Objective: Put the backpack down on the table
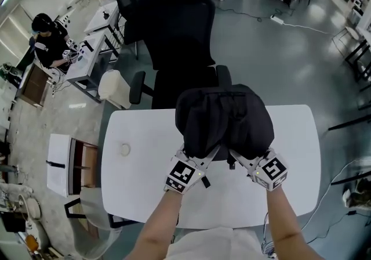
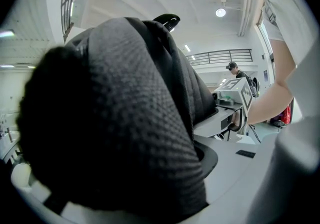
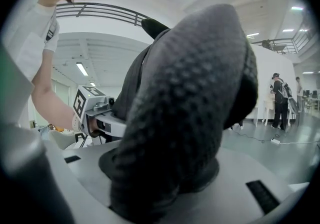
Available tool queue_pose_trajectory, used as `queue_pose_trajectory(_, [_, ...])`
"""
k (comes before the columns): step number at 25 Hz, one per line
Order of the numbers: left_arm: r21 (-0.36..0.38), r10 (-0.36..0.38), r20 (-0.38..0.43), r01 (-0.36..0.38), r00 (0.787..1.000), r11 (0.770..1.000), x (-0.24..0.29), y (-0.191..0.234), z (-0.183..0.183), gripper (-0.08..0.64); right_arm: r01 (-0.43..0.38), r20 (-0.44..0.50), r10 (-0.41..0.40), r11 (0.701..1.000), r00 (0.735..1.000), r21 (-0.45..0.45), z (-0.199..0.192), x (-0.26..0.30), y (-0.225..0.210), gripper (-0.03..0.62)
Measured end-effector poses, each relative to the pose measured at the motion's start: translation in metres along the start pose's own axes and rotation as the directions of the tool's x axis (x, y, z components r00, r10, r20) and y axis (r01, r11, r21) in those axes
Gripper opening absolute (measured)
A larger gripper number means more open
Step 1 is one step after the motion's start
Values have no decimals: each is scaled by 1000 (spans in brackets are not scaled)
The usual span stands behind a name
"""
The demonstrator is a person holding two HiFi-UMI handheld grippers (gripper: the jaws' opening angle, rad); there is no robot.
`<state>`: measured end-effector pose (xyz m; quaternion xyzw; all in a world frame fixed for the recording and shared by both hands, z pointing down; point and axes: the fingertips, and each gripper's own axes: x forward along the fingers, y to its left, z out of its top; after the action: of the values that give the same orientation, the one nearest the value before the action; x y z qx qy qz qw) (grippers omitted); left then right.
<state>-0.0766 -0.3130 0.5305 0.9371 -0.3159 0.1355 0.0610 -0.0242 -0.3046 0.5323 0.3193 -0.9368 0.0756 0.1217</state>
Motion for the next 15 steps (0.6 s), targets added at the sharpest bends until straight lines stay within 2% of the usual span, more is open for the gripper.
queue_pose_trajectory(10, [-57, 7, -56, -10, 998, 998, 13, 25, -43, 137, 10, -62, -6, 998, 998, 64, -39, 34, -9, 210])
queue_pose_trajectory(15, [-62, 22, -63, -26, 998, 998, 13, 29, -65, 138, 12, -70, -6, 996, 998, 87, -56, 44, -6, 210])
